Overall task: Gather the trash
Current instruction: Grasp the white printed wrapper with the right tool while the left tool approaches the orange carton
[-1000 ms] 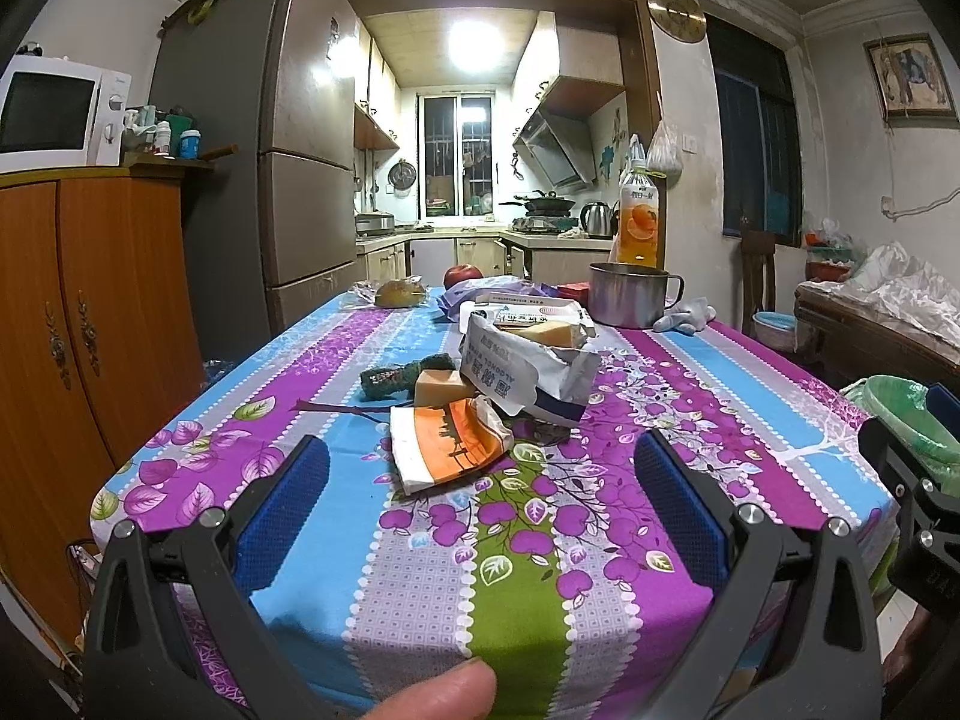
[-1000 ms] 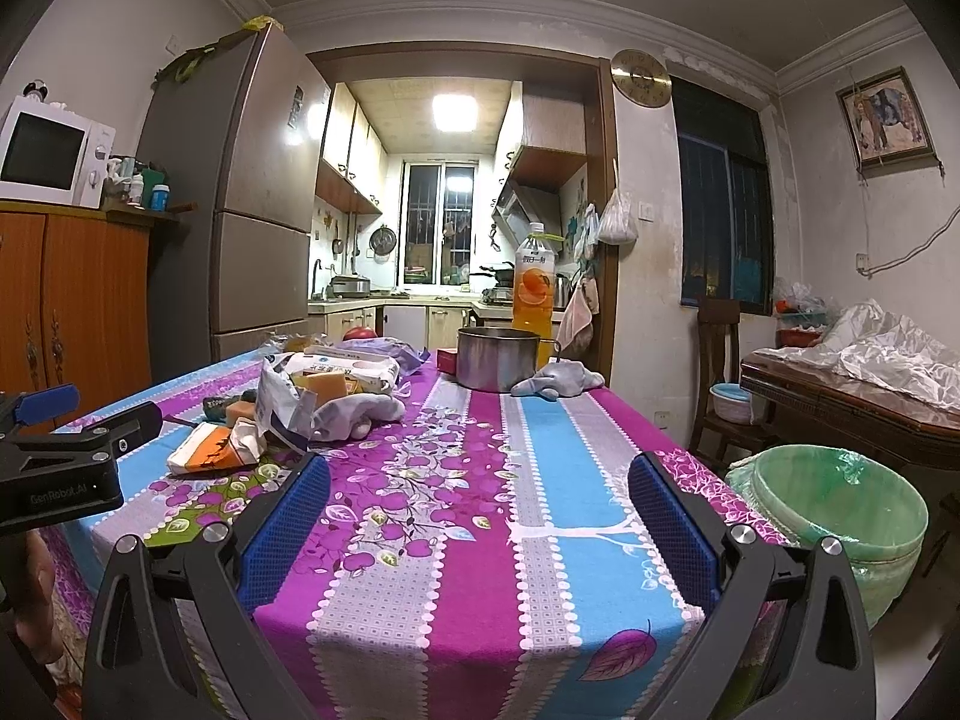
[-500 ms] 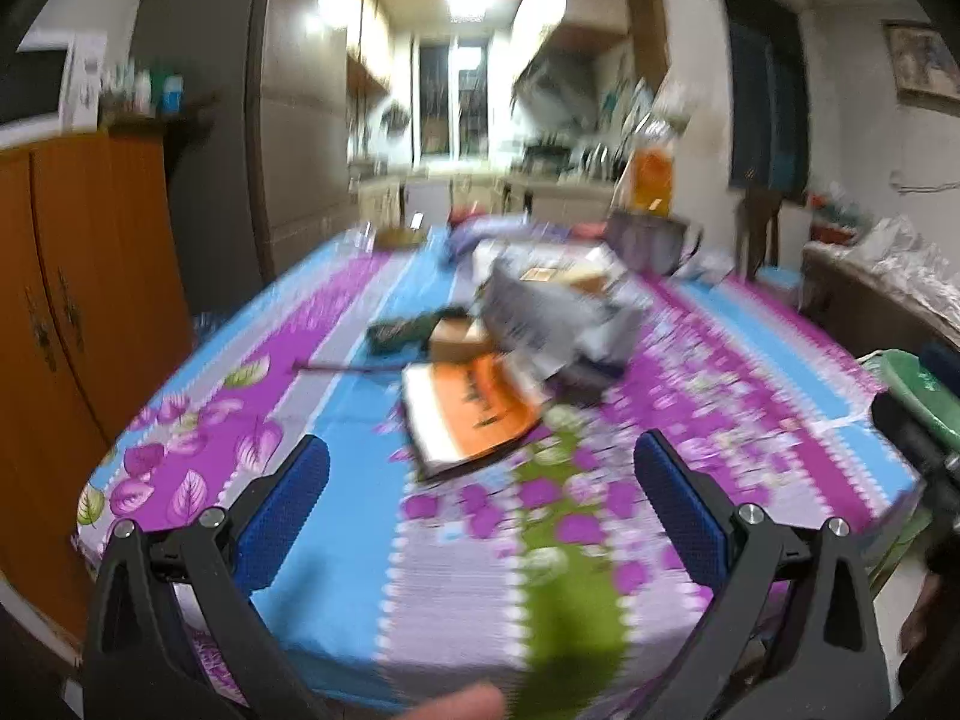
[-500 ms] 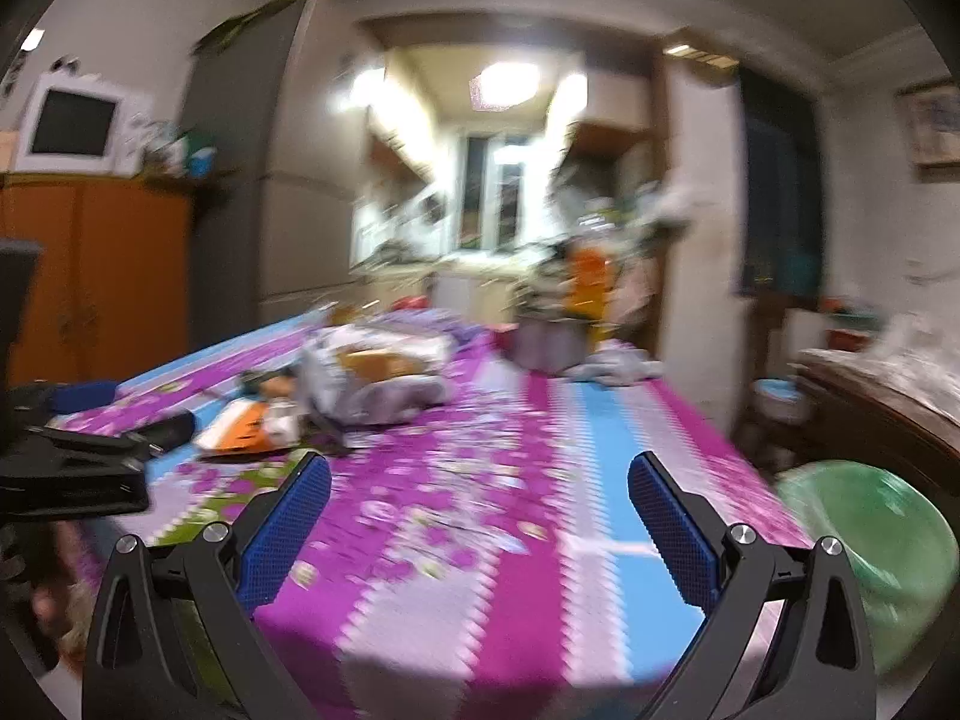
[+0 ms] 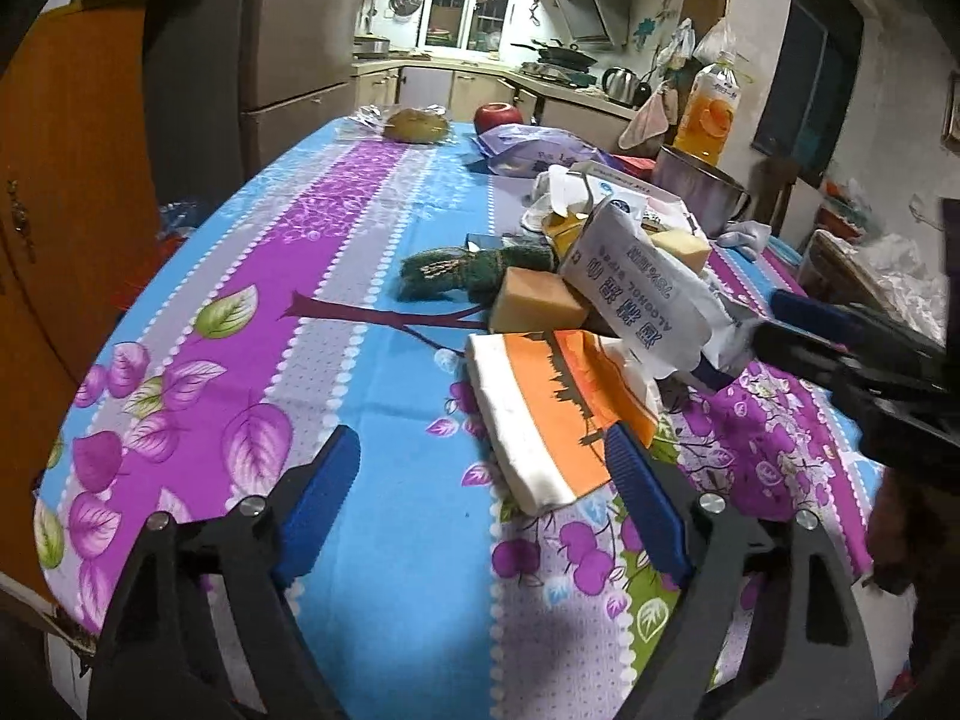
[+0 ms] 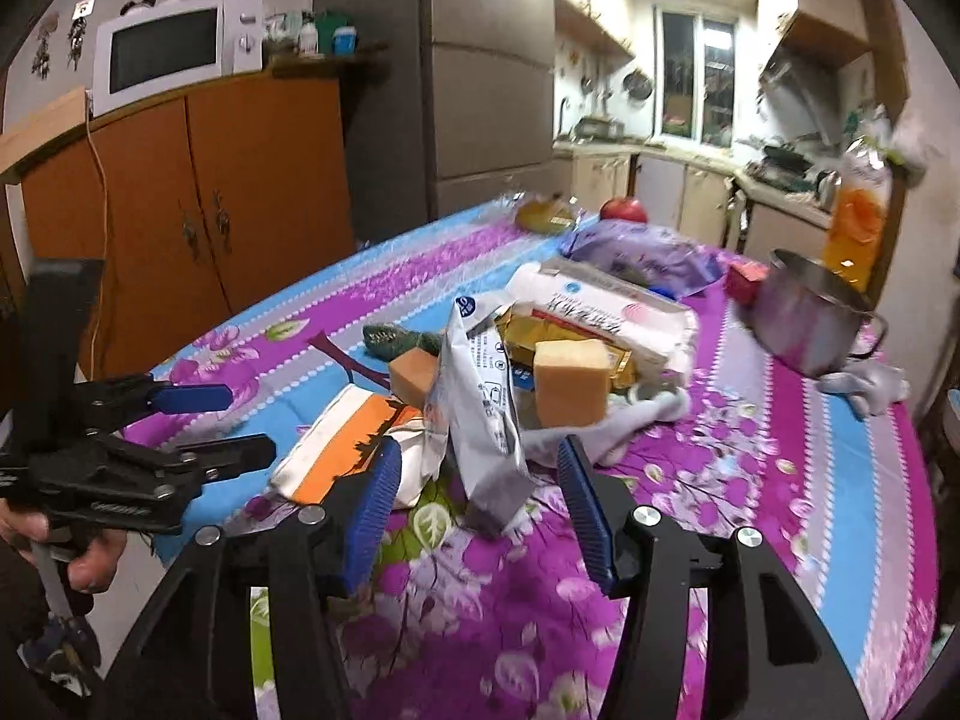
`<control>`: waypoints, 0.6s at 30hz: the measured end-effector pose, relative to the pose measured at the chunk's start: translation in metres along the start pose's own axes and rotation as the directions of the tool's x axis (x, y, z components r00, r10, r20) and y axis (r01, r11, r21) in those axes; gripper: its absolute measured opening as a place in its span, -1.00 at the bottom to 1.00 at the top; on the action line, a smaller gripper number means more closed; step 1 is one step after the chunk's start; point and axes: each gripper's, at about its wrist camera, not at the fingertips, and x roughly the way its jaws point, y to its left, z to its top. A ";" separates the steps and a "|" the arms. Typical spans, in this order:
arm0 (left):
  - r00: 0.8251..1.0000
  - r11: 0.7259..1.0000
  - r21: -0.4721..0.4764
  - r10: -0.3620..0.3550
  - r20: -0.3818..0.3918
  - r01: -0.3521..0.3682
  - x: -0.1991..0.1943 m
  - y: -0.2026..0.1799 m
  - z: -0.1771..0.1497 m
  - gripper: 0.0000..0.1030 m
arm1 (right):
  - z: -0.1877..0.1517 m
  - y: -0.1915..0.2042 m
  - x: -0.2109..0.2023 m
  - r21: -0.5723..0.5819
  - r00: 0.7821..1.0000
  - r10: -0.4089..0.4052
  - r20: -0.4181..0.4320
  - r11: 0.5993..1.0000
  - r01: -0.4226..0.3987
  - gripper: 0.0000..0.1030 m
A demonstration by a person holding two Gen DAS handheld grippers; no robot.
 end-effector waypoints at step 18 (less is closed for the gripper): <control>0.993 0.987 0.113 -0.119 0.007 0.117 0.013 -0.038 -0.001 0.36 | -0.013 -0.014 -0.038 0.132 0.990 0.062 0.128 0.988 -0.079 -0.66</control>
